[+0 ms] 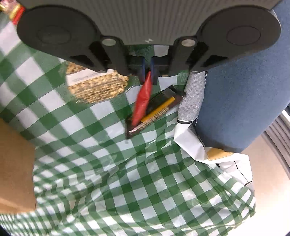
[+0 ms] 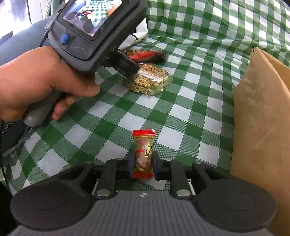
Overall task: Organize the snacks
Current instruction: 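Grasp the flat red packet with the left tool while the right tool grasps the small red-wrapped candy, then lift both held snacks and carry them over the cardboard box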
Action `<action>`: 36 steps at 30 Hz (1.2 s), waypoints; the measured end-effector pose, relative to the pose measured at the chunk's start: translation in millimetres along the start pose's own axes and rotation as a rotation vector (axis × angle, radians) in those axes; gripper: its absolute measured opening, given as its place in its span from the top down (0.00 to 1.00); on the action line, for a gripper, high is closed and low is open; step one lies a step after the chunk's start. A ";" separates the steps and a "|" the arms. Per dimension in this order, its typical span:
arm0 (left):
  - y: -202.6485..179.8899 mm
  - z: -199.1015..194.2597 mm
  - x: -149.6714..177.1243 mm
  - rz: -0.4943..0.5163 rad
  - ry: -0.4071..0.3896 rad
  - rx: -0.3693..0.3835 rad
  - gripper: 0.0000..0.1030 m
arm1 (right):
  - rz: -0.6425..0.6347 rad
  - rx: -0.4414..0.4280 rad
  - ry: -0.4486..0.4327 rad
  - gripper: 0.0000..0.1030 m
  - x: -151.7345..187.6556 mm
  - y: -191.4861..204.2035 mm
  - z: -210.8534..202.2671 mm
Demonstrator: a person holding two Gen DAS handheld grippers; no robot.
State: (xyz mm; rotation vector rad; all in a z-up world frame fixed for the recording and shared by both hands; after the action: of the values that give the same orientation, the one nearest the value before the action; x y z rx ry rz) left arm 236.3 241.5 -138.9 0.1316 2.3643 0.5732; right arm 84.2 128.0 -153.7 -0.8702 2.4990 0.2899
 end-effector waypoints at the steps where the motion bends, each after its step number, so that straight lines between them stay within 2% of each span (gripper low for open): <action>1: 0.0 -4.6 -0.4 -0.004 -0.004 0.012 0.96 | -0.001 0.000 -0.005 0.81 0.2 0.3 -3.2; 4: 3.5 -22.6 3.7 -0.023 0.000 0.035 0.96 | -0.005 0.002 -0.018 0.82 1.1 -1.4 -13.2; 8: 20.6 -54.1 16.1 -0.155 0.029 0.137 0.96 | -0.002 -0.014 -0.027 0.82 6.7 -3.1 -33.5; 10: 27.8 -70.5 25.0 -0.264 0.062 0.236 0.96 | -0.012 -0.014 -0.030 0.82 9.5 -4.0 -44.2; 11: 28.7 -79.3 31.8 -0.327 0.087 0.316 0.96 | -0.014 -0.013 -0.024 0.82 12.4 -4.5 -50.0; 13: 26.6 -91.4 45.6 -0.412 0.150 0.432 0.96 | -0.003 -0.018 0.000 0.82 18.7 -5.1 -60.2; 14: 23.3 -96.6 56.0 -0.465 0.203 0.501 0.96 | 0.034 -0.014 -0.040 0.82 18.4 -5.6 -66.4; 15: 20.5 -98.9 63.9 -0.495 0.243 0.541 0.96 | 0.033 -0.022 -0.034 0.82 24.6 -3.8 -74.0; 19: -0.1 -102.4 104.8 -0.668 0.482 0.751 0.96 | 0.004 -0.015 -0.019 0.81 49.7 4.3 -87.8; 21: -6.5 -97.8 117.5 -0.662 0.573 0.745 0.91 | 0.022 -0.014 0.007 0.81 61.2 6.9 -82.7; 22: -6.7 -95.0 123.1 -0.649 0.616 0.704 0.84 | 0.030 -0.012 0.015 0.81 64.0 8.4 -79.7; 24: -1.4 -92.4 126.6 -0.639 0.647 0.631 0.80 | 0.039 -0.015 0.025 0.81 67.0 10.2 -73.3; 28: 6.6 -99.7 110.0 -0.602 0.600 0.544 0.78 | 0.030 -0.025 0.055 0.80 74.2 9.7 -66.1; 31: 5.2 -101.4 97.2 -0.537 0.569 0.487 0.65 | 0.040 -0.031 0.055 0.80 74.6 7.0 -65.7; 34: 0.1 -99.2 93.4 -0.482 0.560 0.438 0.61 | 0.057 -0.041 0.063 0.78 74.7 5.6 -62.7; 36: -3.1 -96.1 96.3 -0.474 0.563 0.443 0.61 | 0.056 -0.045 0.072 0.77 76.1 4.8 -61.1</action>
State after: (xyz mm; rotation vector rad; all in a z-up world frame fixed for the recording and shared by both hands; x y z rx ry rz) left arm 101.0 227.0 -134.9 -0.4401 2.8919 -0.1774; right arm 6.7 70.5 -138.7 -0.8427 2.5957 0.3407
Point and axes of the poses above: each gripper's, at about its wrist camera, not at the fingertips, and z roughly the way its jaws point, y to its left, x to its underside, the point moved 9 cm from there along z, roughly the way its jaws point, and after that the axes turned 7 degrees about y, right-handed, at the moved point
